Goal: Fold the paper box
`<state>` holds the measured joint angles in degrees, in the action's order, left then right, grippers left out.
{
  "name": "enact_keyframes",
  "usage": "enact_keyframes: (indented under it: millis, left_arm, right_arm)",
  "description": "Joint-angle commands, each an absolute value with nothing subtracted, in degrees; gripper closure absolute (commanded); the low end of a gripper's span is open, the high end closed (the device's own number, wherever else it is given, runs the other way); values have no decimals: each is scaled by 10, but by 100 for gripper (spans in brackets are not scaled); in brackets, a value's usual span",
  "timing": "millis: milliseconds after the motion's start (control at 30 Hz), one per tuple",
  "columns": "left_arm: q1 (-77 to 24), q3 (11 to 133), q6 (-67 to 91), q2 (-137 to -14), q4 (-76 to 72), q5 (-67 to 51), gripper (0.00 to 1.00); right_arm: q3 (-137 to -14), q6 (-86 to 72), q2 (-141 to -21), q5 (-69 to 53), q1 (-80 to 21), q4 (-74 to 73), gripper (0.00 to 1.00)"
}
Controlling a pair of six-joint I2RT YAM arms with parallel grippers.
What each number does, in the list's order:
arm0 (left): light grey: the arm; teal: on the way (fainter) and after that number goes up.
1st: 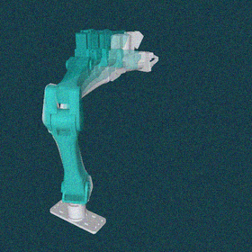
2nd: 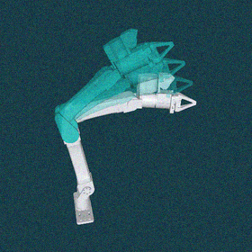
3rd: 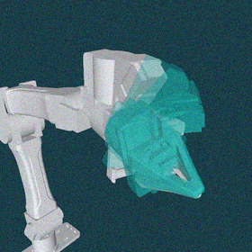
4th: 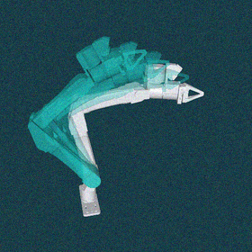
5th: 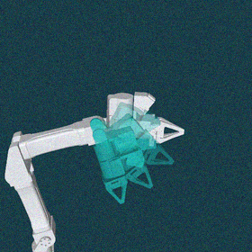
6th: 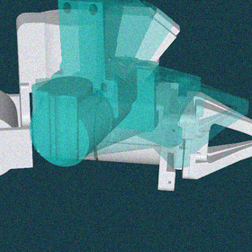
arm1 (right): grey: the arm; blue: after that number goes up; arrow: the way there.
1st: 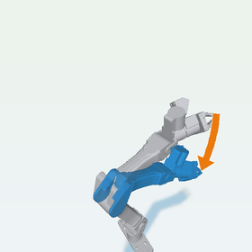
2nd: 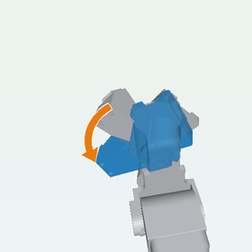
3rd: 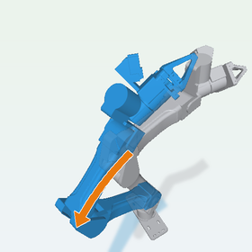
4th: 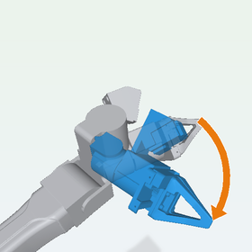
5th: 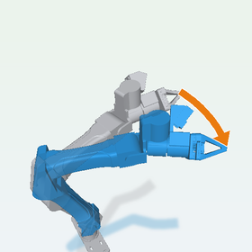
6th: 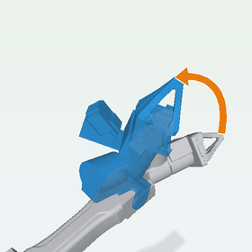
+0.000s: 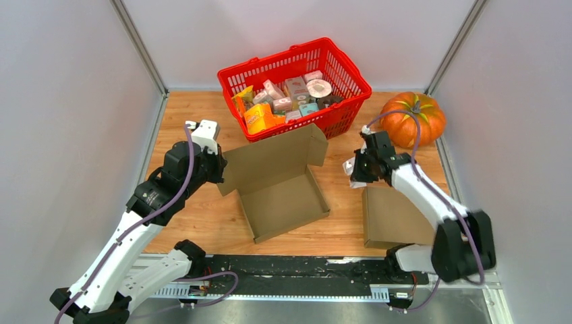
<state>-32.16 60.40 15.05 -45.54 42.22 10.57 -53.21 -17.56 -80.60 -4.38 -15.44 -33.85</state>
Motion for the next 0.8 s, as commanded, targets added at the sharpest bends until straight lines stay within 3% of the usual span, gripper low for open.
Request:
enact_keyframes:
  millis: [0,133,167,267,300,333,367,433,467,500,567,767]
  left_arm:
    - [-323,619,143,-459,444,99,100]
    - [-323,628,147,-471,452,81,100]
    - [-323,636,145,-475,456,75,100]
    - [-323,645,155,-487,480,64,100]
    - [-323,649,158,-490,489,62,100]
    - [-322,650,163,-492,494,62,100]
    - [-323,654,172,-495,498,64,100]
    - [-323,658,178,-498,508,56,100]
    - [-323,662,183,-501,511,51,100]
    - [-323,664,183,-502,515,43,100]
    - [-323,678,184,-511,522,37,100]
    - [-323,710,182,-535,549,17,100]
  right_arm:
    - [-462,-234,-616,-79,-258,-401,92]
    - [-423,-318,-511,-48,-441,-377,91]
    - [-419,-331,-505,-7,-517,-317,91]
    - [-442,-315,-563,29,-587,-171,88]
    - [-467,-302,-633,13,-586,-152,83]
    - [-520,-266,-667,27,-584,-147,70]
    - [-559,-252,-700,53,-582,-181,45]
    - [-620,-224,-740,74,-555,-232,33]
    - [-615,-204,-727,84,-550,-245,19]
    - [-604,-190,-682,104,-548,-244,13]
    - [-551,-160,-634,117,-509,-243,3]
    - [-448,-99,-504,15,-352,-192,3]
